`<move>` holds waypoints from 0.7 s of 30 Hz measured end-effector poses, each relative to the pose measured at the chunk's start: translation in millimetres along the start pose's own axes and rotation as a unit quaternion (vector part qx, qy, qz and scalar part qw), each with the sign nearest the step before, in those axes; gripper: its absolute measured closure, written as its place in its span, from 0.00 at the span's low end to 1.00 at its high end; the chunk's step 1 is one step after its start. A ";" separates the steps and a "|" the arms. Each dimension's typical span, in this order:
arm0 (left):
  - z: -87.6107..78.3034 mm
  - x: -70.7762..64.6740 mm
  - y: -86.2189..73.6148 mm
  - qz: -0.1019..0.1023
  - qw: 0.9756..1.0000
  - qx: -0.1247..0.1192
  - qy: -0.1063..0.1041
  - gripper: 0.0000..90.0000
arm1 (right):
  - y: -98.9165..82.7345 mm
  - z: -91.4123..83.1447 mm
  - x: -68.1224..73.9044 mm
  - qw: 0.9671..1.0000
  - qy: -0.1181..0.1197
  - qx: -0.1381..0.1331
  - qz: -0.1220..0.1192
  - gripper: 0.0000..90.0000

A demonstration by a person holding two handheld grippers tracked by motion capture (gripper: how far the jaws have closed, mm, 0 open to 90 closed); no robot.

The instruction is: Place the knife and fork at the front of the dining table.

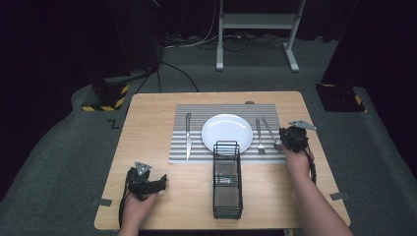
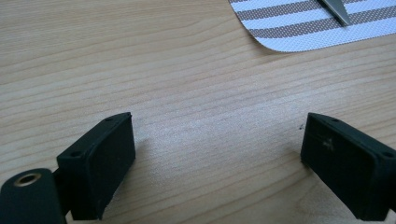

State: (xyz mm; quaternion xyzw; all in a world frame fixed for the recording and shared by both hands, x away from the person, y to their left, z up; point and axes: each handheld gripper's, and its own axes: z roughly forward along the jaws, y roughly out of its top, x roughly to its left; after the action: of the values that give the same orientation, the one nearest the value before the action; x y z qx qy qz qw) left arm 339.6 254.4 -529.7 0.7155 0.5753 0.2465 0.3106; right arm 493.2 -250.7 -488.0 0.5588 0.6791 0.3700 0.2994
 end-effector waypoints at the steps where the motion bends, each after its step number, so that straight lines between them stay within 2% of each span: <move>1: 0.0 0.0 0.0 0.000 1.000 0.000 0.000 0.11 | -5.7 -3.3 -2.3 1.000 -0.002 0.005 0.000 0.91; 5: 0.0 0.0 0.0 0.000 1.000 0.000 0.000 0.11 | -18.8 -8.2 -8.0 1.000 -0.011 0.019 -0.005 0.91; 11: 0.0 0.1 0.0 0.000 1.000 0.000 -0.001 0.11 | -27.5 -1.0 -11.9 0.998 -0.027 0.049 -0.018 0.92; 16: 0.0 0.1 0.0 0.000 1.000 0.000 -0.001 0.11 | -29.9 0.2 -8.7 0.997 -0.022 0.058 -0.034 0.92; 21: 0.0 0.0 0.0 0.000 1.000 0.000 -0.001 0.11 | -34.9 -5.5 -1.1 0.998 -0.011 0.055 -0.043 0.92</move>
State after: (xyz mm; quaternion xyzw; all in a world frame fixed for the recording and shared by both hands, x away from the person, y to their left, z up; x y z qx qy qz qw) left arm 339.6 254.5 -529.8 0.7155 0.5752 0.2460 0.3110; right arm 470.1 -256.3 -514.2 0.5487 0.7184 0.3128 0.2915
